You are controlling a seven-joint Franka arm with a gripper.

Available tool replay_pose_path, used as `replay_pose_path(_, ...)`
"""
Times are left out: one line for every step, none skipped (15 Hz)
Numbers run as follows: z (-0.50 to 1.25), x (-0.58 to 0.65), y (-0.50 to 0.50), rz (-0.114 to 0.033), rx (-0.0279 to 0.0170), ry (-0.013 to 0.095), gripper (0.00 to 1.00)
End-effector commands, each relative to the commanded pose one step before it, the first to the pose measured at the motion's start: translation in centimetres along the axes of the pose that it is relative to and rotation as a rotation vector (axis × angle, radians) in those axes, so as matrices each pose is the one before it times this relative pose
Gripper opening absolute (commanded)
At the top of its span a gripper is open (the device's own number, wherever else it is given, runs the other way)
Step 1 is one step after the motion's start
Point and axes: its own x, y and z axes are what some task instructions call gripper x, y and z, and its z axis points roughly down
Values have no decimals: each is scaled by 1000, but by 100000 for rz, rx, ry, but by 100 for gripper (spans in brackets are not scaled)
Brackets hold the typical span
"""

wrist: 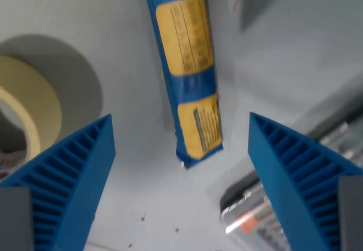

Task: Move above the blue bag

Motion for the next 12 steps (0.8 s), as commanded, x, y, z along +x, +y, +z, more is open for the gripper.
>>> replay_pose_path(734,1203,149,-13932,-3263,-2125,100)
replay_pose_path(280,216,49,-421,11,-221,100)
replay_pose_path(259,201,48,109,14,-209,100)
replay_pose_path(234,186,46,-330,-71,61,100)
replay_pose_path(212,167,42,-185,165,262,100)
replay_pose_path(192,145,37,349,99,213,100)
replay_pose_path(171,123,31,441,-105,79,100)
replay_pose_path(150,103,22,107,-113,142,100)
replay_pose_path(126,84,14,179,-35,103,100)
replay_pose_path(105,65,9,407,-76,19,100)
replay_pose_path(82,52,7,466,-91,-13,100)
replay_pose_path(61,45,6,393,-25,-39,100)
